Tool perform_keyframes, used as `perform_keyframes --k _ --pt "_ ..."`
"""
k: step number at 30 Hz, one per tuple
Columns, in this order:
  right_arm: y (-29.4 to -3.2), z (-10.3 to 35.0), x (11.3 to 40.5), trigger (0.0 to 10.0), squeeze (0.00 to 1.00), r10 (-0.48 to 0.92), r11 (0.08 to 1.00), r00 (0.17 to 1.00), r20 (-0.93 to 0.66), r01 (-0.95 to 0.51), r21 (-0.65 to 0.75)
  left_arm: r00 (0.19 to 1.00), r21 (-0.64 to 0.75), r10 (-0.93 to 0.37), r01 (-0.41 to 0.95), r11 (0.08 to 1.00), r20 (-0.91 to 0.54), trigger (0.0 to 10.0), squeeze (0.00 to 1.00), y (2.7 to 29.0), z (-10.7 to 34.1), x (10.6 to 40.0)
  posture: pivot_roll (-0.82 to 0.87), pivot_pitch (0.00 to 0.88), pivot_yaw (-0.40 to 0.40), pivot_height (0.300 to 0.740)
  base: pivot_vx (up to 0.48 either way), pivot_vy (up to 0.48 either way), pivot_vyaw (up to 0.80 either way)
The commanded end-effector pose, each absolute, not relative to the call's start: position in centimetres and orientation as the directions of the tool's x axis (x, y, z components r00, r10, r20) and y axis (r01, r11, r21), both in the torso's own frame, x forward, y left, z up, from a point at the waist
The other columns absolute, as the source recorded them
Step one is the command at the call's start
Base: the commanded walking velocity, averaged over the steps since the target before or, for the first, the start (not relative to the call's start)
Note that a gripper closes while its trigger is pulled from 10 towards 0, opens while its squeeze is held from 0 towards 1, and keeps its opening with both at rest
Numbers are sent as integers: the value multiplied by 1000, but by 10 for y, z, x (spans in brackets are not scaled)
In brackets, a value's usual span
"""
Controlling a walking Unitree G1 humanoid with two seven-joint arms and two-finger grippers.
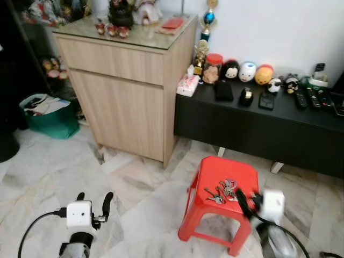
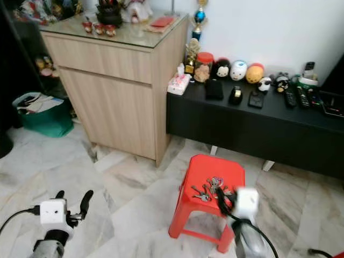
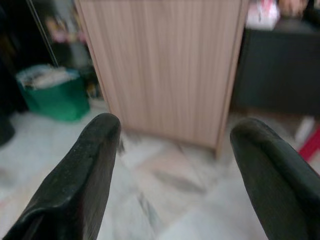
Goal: Hang keys on a hook
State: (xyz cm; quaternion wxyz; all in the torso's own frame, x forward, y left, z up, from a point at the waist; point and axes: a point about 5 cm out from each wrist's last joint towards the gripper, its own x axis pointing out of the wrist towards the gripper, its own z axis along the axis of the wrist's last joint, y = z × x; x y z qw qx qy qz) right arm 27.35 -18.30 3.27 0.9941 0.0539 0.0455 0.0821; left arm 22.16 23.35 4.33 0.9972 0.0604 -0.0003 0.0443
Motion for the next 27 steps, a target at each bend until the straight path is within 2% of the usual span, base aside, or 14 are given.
perform_keyframes --k 1,3,11,12,13,14,18,22,27 --pt "-174 35 270 10000 0 206 973 976 -70 -196 122 996 118 86 -89 989 30 10000 0 233 51 224 35 0 -78 740 0 0 0" --pt "-153 47 267 10000 0 227 963 974 -10 -223 153 993 119 100 -106 987 57 10000 0 238 61 223 40 0 -63 740 0 0 0" --pt "-148 50 266 10000 0 231 961 973 4 -229 157 993 119 105 -112 987 58 10000 0 239 62 222 40 0 -63 740 0 0 0" --pt "-151 40 253 10000 0 170 974 985 -21 -165 157 991 123 129 -133 984 42 10000 0 245 61 217 24 0 -16 740 0 0 0" --pt "-151 40 253 10000 0 170 974 985 -21 -165 157 991 123 129 -133 984 42 10000 0 245 61 217 24 0 -16 740 0 0 0" --pt "-167 25 230 10000 0 53 989 996 -70 -42 142 989 134 149 -148 980 2 10000 0 252 55 206 2 0 -14 740 0 0 0" --pt "-194 22 212 10000 0 -45 994 993 -113 55 92 986 134 158 -150 980 -52 10000 0 252 47 204 -21 0 -5 740 0 0 0" --pt "-205 17 208 10000 0 -66 995 986 -153 78 69 989 129 137 -128 983 -61 10000 0 244 46 209 -13 0 -15 740 0 0 0" --pt "-202 24 216 10000 0 -32 998 987 -156 41 55 988 112 141 -133 985 -69 10000 0 240 46 206 -1 0 -50 740 0 0 0"
